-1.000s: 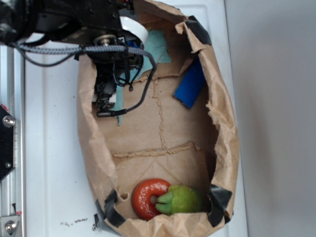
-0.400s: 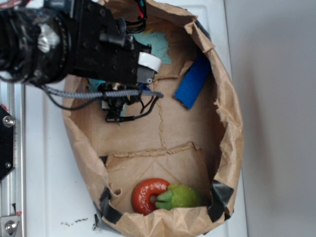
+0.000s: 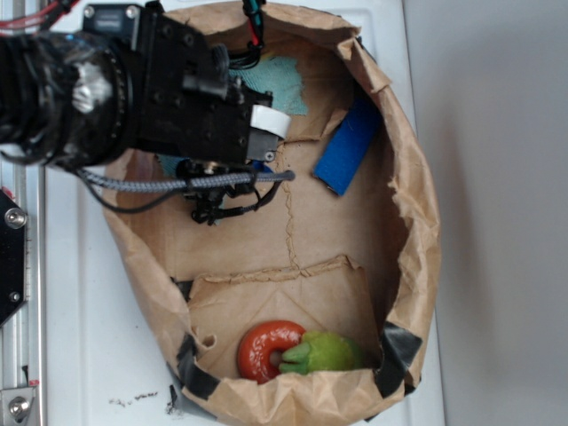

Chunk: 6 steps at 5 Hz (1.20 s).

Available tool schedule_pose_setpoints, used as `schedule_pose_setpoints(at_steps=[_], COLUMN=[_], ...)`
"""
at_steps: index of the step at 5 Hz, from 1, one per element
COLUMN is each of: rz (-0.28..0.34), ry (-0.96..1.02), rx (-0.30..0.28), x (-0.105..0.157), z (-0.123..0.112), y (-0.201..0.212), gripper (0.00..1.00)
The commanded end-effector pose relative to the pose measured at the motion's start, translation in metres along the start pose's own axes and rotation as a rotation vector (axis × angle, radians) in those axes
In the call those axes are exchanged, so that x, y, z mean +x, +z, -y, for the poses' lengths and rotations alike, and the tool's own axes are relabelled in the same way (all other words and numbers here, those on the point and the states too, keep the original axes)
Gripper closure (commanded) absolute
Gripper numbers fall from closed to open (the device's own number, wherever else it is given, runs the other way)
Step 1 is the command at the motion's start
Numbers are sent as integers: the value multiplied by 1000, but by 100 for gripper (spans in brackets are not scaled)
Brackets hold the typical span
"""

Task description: Grab the blue cloth.

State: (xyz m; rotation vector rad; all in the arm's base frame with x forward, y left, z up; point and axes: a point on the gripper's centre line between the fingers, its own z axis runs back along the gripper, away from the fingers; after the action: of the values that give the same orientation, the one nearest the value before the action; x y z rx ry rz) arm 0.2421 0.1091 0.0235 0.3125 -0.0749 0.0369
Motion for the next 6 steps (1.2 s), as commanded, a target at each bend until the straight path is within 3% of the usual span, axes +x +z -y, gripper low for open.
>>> schedule_pose_setpoints(at_steps=[1, 4, 6], rz=[15, 10, 1], ry=[14, 25, 67], rx=[-6, -31, -192], x=[5, 7, 1], z=[-12, -17, -42], y=[1, 7, 74], gripper=[100, 100, 100])
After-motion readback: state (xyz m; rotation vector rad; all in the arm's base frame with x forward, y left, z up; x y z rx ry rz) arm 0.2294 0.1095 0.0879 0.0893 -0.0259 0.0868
